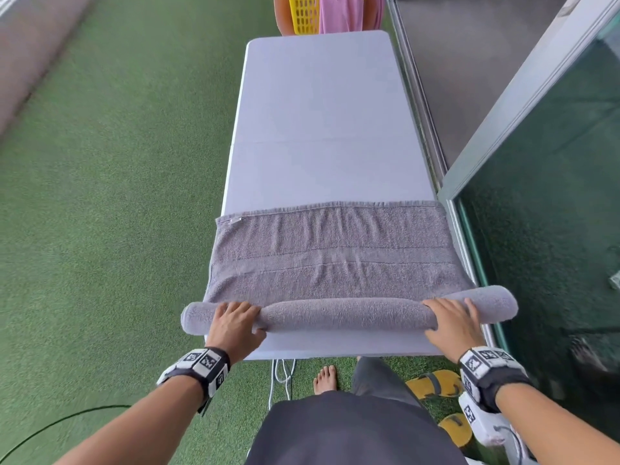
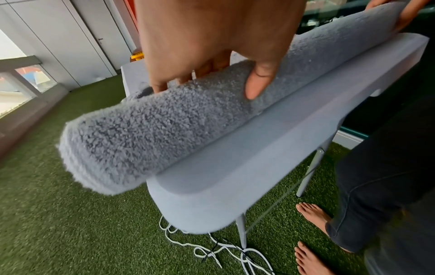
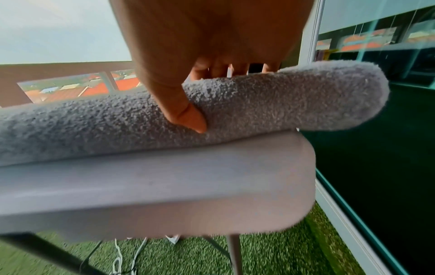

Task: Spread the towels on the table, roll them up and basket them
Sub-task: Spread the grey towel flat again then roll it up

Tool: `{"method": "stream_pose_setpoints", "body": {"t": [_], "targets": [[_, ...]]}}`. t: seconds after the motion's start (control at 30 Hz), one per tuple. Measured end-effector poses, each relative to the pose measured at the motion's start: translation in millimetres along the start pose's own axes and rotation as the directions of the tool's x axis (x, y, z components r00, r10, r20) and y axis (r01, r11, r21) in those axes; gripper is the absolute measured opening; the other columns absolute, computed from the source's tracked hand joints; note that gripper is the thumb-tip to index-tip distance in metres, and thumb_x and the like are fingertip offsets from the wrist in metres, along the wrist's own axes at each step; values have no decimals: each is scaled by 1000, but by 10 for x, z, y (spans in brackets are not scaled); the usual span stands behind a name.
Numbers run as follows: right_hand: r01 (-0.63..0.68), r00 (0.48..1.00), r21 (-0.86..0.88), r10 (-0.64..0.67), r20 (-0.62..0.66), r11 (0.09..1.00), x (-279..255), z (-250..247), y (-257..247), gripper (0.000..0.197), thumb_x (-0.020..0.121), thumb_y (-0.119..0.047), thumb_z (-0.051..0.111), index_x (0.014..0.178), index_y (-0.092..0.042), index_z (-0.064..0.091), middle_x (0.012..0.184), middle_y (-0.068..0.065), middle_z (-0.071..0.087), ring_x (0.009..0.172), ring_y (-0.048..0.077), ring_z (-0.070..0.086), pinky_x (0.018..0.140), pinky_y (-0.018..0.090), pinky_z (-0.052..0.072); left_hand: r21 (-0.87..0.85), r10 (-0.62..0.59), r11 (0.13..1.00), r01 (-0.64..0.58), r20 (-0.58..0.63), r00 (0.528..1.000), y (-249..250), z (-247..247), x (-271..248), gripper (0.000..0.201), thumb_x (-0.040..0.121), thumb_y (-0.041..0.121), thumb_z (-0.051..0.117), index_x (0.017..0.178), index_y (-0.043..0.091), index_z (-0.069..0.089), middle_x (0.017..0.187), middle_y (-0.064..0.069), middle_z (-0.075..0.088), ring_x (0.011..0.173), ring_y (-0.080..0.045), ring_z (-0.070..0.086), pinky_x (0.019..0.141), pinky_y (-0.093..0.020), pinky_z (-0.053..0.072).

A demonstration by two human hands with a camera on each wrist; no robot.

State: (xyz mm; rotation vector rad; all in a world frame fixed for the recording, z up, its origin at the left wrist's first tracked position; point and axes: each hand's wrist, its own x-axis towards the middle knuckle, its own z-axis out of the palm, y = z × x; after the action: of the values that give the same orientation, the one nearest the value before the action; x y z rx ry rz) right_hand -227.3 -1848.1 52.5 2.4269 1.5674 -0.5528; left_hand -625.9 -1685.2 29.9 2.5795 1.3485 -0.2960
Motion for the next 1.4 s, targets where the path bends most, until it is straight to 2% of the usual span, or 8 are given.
{"method": "stream_pose_setpoints", "body": {"t": [0.17, 0.27, 0.6, 0.83, 0.97, 1.07, 1.2, 1.4], "targets": [[7, 997, 91, 0, -81, 996, 236, -196, 42, 53, 93, -33, 46, 145, -32, 35, 152, -11, 33, 138, 14, 30, 118, 51, 6, -106, -78, 992, 74, -34, 996, 20, -78, 145, 60, 99, 43, 13, 153, 17, 12, 158, -3, 18, 146, -22, 15, 119, -45, 1], [18, 995, 133, -5, -100, 991, 261, -145, 134, 56, 96, -60, 30, 148, -39, 22, 155, -18, 18, 145, 12, 16, 116, 47, -7, -62, -55, 996, 57, 34, 998, 41, -57, 128, 73, 98, 55, 30, 152, 20, -4, 155, 3, -7, 146, -19, -6, 117, -41, -10], [64, 995, 7, -64, -74, 998, 191, 26, -116, 53, 80, -43, 63, 131, -32, 52, 132, -13, 56, 125, 11, 46, 117, 45, 7, -83, -75, 994, 72, -32, 997, -226, 20, -167, 50, 75, 24, 74, 124, 20, 62, 121, 2, 66, 114, -18, 58, 110, -43, 34], [24, 998, -35, -22, 51, 999, 269, -132, -33, 33, 95, -33, 39, 123, -32, 56, 134, -11, 54, 124, 12, 46, 117, 50, 5, -104, -33, 994, 41, 77, 996, -160, -74, -64, 62, 87, 42, 16, 139, 24, 42, 134, 3, 55, 124, -14, 47, 117, -45, 17], [46, 996, 43, -43, -84, 998, 281, -140, -44, 47, 100, -47, 31, 146, -41, 30, 157, -9, 20, 145, 18, 19, 116, 49, -4, -139, -143, 980, 144, 19, 990, -119, -51, 24, 72, 89, 53, -10, 151, 21, 6, 156, 3, 6, 146, -20, 3, 117, -42, -6], [85, 992, 45, -89, 94, 995, 191, -21, -26, 69, 91, -68, 31, 150, -41, 9, 155, -19, 8, 148, 11, -2, 108, 43, -26, -89, -92, 991, 101, 98, 991, -39, 16, -41, 74, 92, 67, 15, 150, 20, 7, 153, 3, 3, 146, -20, 1, 117, -44, -8], [89, 994, -26, -88, 60, 996, 235, -76, 40, 65, 83, -37, 62, 142, -40, 34, 149, -14, 36, 140, 11, 28, 119, 48, -1, -16, 2, 1000, -1, 34, 999, -38, 18, -25, 54, 80, 43, 67, 129, 23, 57, 135, 3, 56, 127, -19, 45, 116, -42, 15], [67, 997, 33, -66, -30, 997, 545, -320, -59, 50, 94, -29, 43, 143, -37, 36, 155, -10, 27, 140, 15, 27, 118, 52, 5, -90, -48, 995, 44, -46, 998, -19, -170, 208, 59, 95, 36, 19, 148, 11, 25, 153, -11, 27, 138, -30, 27, 118, -49, 9]]}}
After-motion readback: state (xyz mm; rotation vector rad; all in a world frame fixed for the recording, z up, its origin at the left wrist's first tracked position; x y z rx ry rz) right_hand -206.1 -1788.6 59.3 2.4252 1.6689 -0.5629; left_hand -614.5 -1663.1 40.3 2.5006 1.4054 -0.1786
